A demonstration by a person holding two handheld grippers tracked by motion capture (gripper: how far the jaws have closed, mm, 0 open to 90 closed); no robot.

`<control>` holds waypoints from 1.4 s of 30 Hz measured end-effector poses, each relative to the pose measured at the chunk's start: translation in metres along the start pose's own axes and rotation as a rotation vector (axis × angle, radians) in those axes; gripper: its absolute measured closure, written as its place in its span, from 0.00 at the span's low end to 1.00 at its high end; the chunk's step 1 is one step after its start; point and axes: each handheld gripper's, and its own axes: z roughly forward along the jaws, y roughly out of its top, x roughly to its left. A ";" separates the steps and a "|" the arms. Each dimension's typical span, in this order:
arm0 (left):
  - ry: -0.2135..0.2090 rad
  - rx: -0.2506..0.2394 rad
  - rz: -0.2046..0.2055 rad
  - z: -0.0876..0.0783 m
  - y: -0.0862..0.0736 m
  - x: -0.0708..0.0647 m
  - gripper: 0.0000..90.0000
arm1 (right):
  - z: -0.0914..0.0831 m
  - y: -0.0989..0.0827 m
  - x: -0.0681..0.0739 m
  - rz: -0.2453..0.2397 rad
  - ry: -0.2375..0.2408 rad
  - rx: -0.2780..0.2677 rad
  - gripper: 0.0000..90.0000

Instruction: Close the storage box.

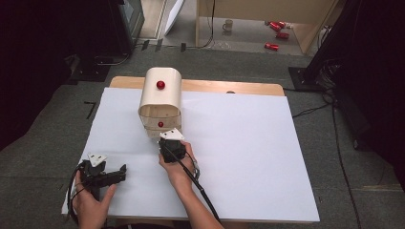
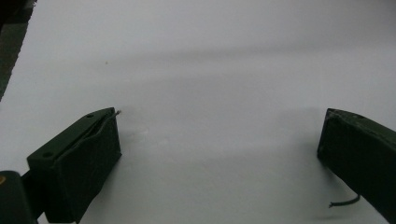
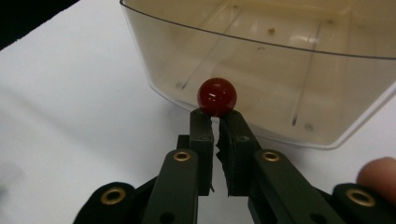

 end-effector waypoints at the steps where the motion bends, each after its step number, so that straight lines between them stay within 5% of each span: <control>1: 0.001 -0.001 0.000 0.000 0.000 0.000 0.00 | 0.001 -0.001 0.000 0.001 0.003 0.003 0.93; 8: 0.000 -0.001 0.000 0.000 0.000 0.000 0.00 | 0.005 -0.007 -0.001 -0.010 0.076 0.031 0.66; 14: 0.000 -0.001 0.000 0.000 0.000 0.000 0.00 | 0.001 -0.013 -0.001 -0.021 0.068 0.060 0.18; 18: 0.000 0.000 0.000 0.000 0.000 0.000 0.00 | -0.008 -0.014 -0.006 -0.020 0.070 0.050 0.01; 24: 0.000 0.000 0.000 0.000 0.000 0.000 0.00 | -0.026 -0.016 -0.024 -0.029 0.055 0.042 0.00; 42: 0.000 0.000 0.001 0.000 0.000 0.000 0.00 | -0.079 -0.051 -0.115 0.049 -0.074 0.068 0.00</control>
